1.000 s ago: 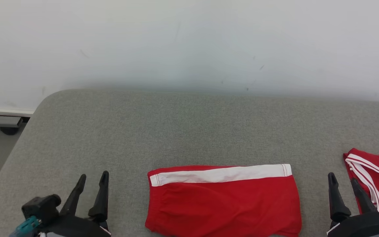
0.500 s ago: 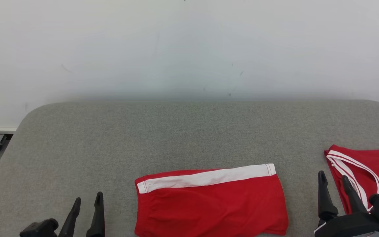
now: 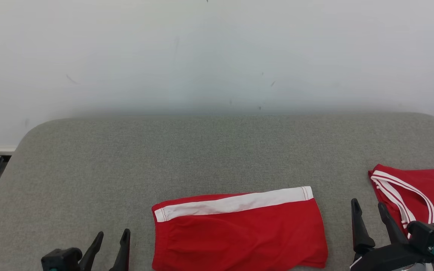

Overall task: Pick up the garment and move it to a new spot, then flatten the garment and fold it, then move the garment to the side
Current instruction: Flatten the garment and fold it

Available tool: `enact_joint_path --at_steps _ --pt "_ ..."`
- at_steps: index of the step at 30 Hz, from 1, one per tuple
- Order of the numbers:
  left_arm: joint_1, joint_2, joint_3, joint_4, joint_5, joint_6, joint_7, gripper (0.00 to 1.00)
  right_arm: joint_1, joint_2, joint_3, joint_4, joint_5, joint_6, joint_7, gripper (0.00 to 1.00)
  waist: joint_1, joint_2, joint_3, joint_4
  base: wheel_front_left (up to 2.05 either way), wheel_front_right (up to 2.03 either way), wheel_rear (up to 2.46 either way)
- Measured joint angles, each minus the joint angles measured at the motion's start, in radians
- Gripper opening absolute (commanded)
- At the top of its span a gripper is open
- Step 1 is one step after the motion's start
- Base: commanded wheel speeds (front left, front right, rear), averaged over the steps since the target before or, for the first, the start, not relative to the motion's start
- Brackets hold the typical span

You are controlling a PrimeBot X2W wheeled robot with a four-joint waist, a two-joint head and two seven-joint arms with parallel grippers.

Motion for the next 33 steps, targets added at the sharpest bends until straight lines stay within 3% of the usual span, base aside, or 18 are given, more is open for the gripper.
enact_joint_path --at_steps 21,33 --pt "0.023 -0.012 0.051 -0.064 0.057 0.0 0.091 1.0 -0.008 -0.004 0.02 0.053 -0.012 0.011 0.001 1.0 0.0 0.0001 -0.004 -0.002 0.0 0.0 0.0" --pt "0.023 -0.026 0.053 -0.095 0.077 0.0 0.141 1.0 -0.112 -0.091 0.099 0.054 -0.035 0.019 0.351 1.0 0.0 0.0001 0.005 0.011 0.0 0.0 0.0"
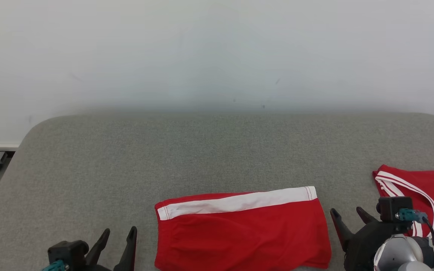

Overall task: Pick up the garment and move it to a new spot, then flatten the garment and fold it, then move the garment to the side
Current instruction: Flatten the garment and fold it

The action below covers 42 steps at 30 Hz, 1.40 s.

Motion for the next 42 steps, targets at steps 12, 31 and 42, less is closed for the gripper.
enact_joint_path --at_steps 12,31,42 --pt "-0.008 -0.004 -0.026 -0.029 0.027 0.0 0.044 1.0 -0.148 -0.024 0.003 0.167 0.02 -0.012 0.281 1.0 0.0 0.0 0.025 0.038 0.0 0.0 0.0" --pt "-0.025 -0.006 -0.03 -0.051 0.031 0.0 0.085 1.0 -0.229 0.027 -0.015 0.327 0.049 -0.029 0.415 1.0 0.0001 -0.0001 0.06 0.089 0.0 0.0 0.0" --pt "-0.027 -0.009 -0.056 -0.059 0.037 -0.001 0.113 1.0 -0.229 0.032 -0.055 0.403 0.048 -0.036 0.425 1.0 0.0001 -0.0001 0.071 0.134 0.0 0.0 0.0"
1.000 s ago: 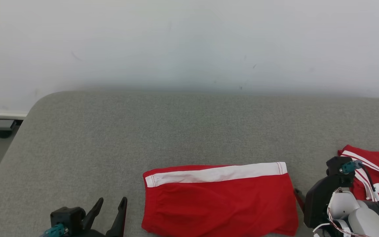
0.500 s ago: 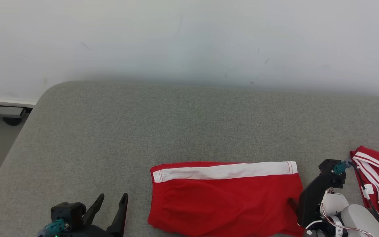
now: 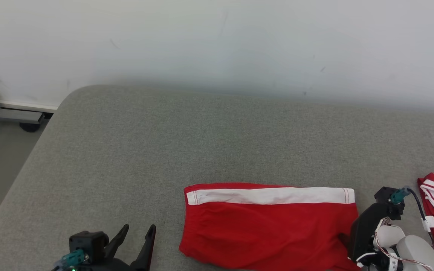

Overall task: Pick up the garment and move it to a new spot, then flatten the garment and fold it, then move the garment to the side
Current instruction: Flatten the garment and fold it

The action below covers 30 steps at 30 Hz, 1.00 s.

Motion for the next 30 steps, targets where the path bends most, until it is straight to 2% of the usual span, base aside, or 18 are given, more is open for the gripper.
enact_joint_path --at_steps 12,13,14,15,16,17,24,30 --pt "-0.002 0.001 -0.002 -0.014 0.0 0.0 0.016 1.0 -0.062 0.035 -0.012 0.047 0.0 -0.001 0.001 1.0 0.0 0.0 0.024 0.038 0.0 0.0 0.0" --pt "-0.002 0.001 -0.002 -0.015 0.0 0.0 0.016 1.0 -0.065 0.037 -0.013 0.05 0.0 -0.001 0.001 0.93 0.0 0.0 0.026 0.04 0.0 0.0 0.0" --pt "-0.002 0.001 -0.002 -0.015 0.0 0.0 0.016 1.0 -0.068 0.038 -0.012 0.055 0.0 -0.001 0.001 0.49 -0.0001 0.0 0.027 0.042 0.0 0.0 0.0" --pt "-0.002 0.0 -0.002 -0.015 0.0 0.0 0.016 1.0 -0.073 0.038 -0.012 0.06 0.0 -0.001 0.005 0.42 0.0 0.0 0.029 0.043 0.0 0.0 0.0" --pt "-0.002 0.001 -0.002 -0.015 0.0 0.0 0.016 1.0 -0.079 0.038 -0.012 0.064 0.0 -0.001 0.008 0.26 0.0 0.0 0.029 0.044 0.0 0.0 0.0" --pt "-0.002 0.0 -0.002 -0.015 0.0 0.0 0.016 1.0 -0.081 0.038 -0.012 0.065 0.0 -0.001 0.008 0.0 0.0 0.0 0.03 0.044 0.0 0.0 0.0" --pt "-0.002 0.001 0.006 -0.015 -0.003 0.0 0.016 1.0 -0.084 0.026 -0.013 0.072 -0.003 -0.001 0.017 0.0 0.0 0.0 0.029 0.04 0.0 0.0 0.0" --pt "-0.002 -0.001 0.006 -0.015 -0.005 0.0 0.016 1.0 -0.081 -0.051 -0.04 0.061 -0.013 -0.001 0.017 0.0 0.0 0.0 0.024 0.03 0.0 0.0 0.0"
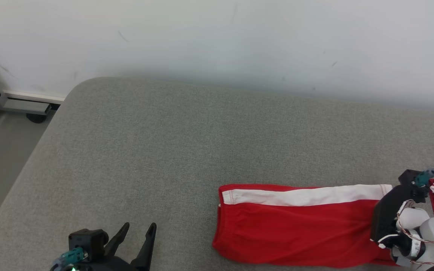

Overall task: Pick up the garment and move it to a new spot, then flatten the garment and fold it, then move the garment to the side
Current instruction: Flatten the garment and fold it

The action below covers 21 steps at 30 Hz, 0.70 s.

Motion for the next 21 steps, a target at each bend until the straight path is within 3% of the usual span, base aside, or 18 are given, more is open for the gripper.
enact_joint_path --at_steps 9,18,21 --pt "0.002 -0.007 0.001 0.003 -0.006 0.0 0.006 1.0 0.002 -0.1 -0.016 -0.044 -0.041 0.001 0.018 0.0 0.0 0.0 -0.017 -0.017 0.0 0.0 0.0" --pt "0.005 -0.007 -0.002 0.004 -0.006 0.0 0.009 1.0 0.002 -0.004 0.108 -0.203 -0.034 0.086 0.06 0.0 0.0 0.0 -0.034 -0.032 0.0 0.0 0.0" --pt "0.005 -0.008 -0.005 0.004 -0.006 0.0 0.009 1.0 0.002 0.014 0.138 -0.232 -0.034 0.101 0.071 0.0 0.0 0.0 -0.036 -0.033 0.0 0.0 0.0"
